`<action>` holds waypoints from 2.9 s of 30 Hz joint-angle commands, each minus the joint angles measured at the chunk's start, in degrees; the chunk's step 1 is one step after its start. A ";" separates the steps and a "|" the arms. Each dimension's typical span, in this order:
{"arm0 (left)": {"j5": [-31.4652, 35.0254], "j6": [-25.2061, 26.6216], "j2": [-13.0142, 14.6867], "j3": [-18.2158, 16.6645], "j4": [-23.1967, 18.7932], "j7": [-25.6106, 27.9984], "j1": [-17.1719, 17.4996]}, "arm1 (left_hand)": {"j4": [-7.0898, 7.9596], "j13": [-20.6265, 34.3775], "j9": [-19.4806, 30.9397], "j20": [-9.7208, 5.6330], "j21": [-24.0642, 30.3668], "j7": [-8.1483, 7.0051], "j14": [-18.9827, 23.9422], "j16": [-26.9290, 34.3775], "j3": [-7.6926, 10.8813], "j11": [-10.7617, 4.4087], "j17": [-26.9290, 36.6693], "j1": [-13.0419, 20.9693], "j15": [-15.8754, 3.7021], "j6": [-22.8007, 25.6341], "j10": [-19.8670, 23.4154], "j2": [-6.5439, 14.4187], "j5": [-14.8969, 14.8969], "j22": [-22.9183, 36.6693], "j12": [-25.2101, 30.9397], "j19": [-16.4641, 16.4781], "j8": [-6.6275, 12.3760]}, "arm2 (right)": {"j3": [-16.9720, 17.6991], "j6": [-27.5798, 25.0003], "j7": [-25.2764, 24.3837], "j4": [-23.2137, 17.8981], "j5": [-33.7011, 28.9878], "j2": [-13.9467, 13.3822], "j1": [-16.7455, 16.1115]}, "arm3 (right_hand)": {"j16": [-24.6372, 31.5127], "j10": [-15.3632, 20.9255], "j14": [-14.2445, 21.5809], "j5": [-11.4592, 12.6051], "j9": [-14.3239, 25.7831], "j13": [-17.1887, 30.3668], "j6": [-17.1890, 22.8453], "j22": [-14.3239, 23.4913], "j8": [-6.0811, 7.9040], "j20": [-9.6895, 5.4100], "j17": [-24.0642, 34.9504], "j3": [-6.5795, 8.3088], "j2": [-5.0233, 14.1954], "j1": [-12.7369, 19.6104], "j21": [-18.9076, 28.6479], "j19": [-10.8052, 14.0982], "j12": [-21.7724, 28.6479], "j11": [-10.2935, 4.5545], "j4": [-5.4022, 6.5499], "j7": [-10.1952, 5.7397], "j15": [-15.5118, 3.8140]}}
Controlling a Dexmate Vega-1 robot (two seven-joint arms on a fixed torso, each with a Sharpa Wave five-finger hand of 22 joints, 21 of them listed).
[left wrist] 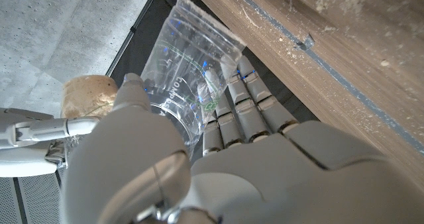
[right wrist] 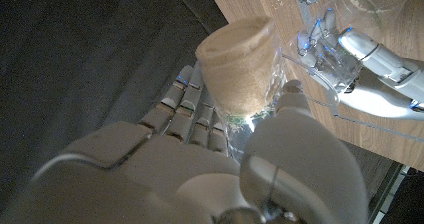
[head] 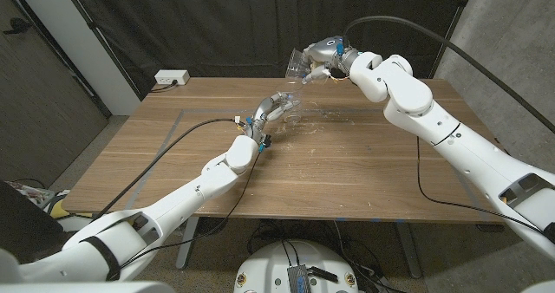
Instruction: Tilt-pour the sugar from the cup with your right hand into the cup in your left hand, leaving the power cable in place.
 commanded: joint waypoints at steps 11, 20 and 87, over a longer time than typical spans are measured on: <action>3.16 -0.21 -0.02 1.00 1.23 1.43 -1.15 | -0.10 0.16 0.40 -0.55 0.45 -0.29 0.52 0.33 -0.09 -0.50 0.22 0.61 -4.99 0.98 0.73 0.56 0.02 0.10 -0.21 -0.20 -0.37 | 0.15 4.91 1.44 0.56 -4.97 0.94 1.11 | -0.33 0.88 0.77 0.33 0.34 0.28 0.76 -0.21 0.43 0.05 0.29 -0.13 0.38 -0.95 -0.17 0.42 0.20 -0.34 0.49 -0.51 -10.59; 4.46 1.40 1.71 1.17 -1.43 1.71 -0.64 | -0.30 0.11 0.47 -0.66 0.58 -0.40 0.39 0.18 -0.19 -0.48 0.27 0.95 -4.93 1.02 0.75 0.36 -0.03 0.06 -0.42 -0.43 -0.54 | 0.59 6.83 0.23 0.80 -5.32 0.78 1.05 | -0.36 1.43 1.32 0.41 0.43 0.35 1.17 -0.44 0.65 -0.04 0.56 -0.19 0.50 -1.25 -0.23 0.60 0.38 -0.58 0.60 -0.53 -10.61; 9.19 4.64 10.10 -1.37 -13.43 9.53 5.31 | 0.17 0.11 0.53 -1.02 1.64 -0.76 0.36 -0.74 -0.77 -0.84 0.65 1.05 -5.30 1.55 0.97 1.13 -0.23 -0.16 -1.25 -1.28 -1.33 | 1.97 11.09 -3.34 -2.31 -10.65 -1.27 -1.65 | -1.05 3.06 3.12 0.74 0.75 0.41 2.62 -1.30 1.39 -0.19 2.28 -0.68 0.62 -3.01 -0.75 0.97 0.34 -1.47 0.96 -1.22 -10.60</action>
